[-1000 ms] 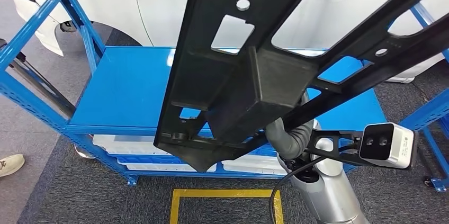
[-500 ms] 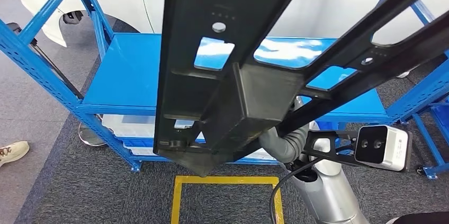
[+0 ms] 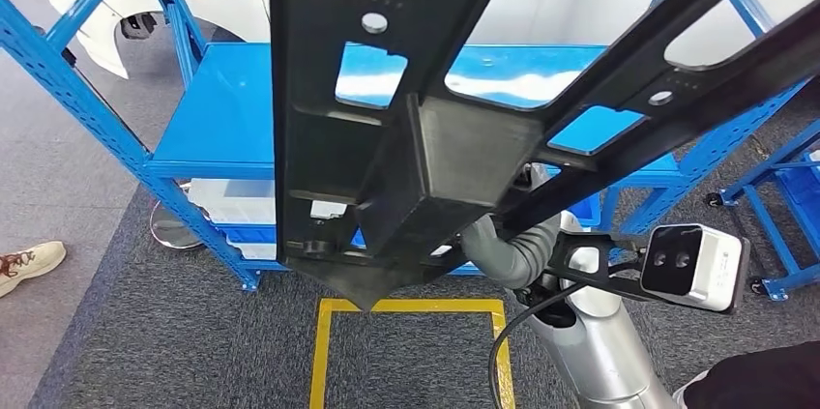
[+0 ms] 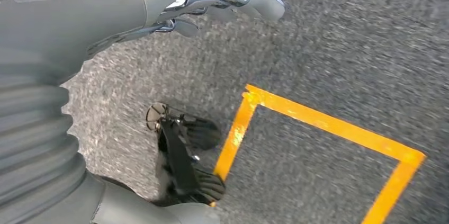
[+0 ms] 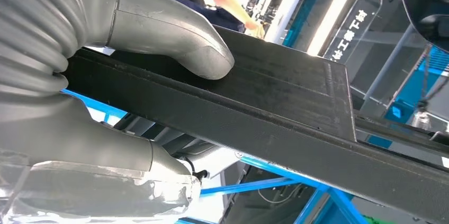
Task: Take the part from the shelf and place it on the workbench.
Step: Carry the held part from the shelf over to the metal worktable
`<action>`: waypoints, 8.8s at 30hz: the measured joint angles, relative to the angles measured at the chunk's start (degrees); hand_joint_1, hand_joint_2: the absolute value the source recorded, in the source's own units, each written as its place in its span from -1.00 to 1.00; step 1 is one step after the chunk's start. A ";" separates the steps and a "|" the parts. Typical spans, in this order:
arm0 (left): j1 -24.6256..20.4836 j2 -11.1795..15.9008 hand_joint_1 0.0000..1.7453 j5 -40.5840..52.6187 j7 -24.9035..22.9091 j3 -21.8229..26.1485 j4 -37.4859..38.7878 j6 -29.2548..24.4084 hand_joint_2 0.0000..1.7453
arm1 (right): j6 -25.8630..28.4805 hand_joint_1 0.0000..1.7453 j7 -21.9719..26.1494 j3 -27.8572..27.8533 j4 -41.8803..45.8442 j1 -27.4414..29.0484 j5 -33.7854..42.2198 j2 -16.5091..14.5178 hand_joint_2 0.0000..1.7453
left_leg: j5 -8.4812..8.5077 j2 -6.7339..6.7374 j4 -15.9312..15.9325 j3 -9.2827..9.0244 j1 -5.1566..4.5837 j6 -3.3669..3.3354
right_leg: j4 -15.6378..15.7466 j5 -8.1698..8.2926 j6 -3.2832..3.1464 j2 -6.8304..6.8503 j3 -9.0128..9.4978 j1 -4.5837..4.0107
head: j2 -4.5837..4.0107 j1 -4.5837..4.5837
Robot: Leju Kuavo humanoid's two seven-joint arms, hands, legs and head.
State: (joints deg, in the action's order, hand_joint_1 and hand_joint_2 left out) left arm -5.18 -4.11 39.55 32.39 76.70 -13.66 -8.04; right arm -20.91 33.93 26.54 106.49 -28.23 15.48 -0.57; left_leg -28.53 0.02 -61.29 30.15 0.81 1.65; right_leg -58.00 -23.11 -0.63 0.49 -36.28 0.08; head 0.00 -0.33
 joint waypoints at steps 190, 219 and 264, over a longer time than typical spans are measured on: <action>1.06 -0.22 -1.00 4.56 -13.23 -2.25 0.63 1.70 1.00 | 19.25 1.00 5.15 -16.21 10.84 18.69 -22.21 15.94 1.00 | 2.40 -1.03 4.81 1.23 -0.02 -2.51 | -4.35 -4.47 1.57 -4.34 -0.60 0.29 | 0.00 1.24; 0.61 1.40 -1.00 2.38 -11.49 0.27 0.57 3.49 1.00 | 22.95 1.00 4.40 -15.68 9.27 16.79 -23.95 14.18 1.00 | 0.01 -2.62 -1.24 4.19 -0.43 -0.87 | -0.10 -2.16 -0.26 -6.40 1.86 0.26 | 0.01 0.92; 0.53 -0.24 -1.00 3.06 -11.63 0.34 0.57 3.92 1.00 | 24.06 1.00 2.52 -11.57 8.06 16.53 -24.93 13.38 1.00 | 0.75 5.09 3.98 0.81 -0.65 -1.45 | -0.32 -2.68 2.08 2.95 2.07 0.66 | 0.00 1.33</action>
State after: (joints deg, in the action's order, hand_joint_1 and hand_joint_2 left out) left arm -4.64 -4.35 42.61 20.76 77.05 -13.09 -4.12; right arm 3.15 36.45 14.97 114.55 -11.69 -9.44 12.81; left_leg -27.78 5.11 -57.32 30.97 0.16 0.20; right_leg -58.32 -25.79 1.45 3.44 -34.21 0.74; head 0.00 1.00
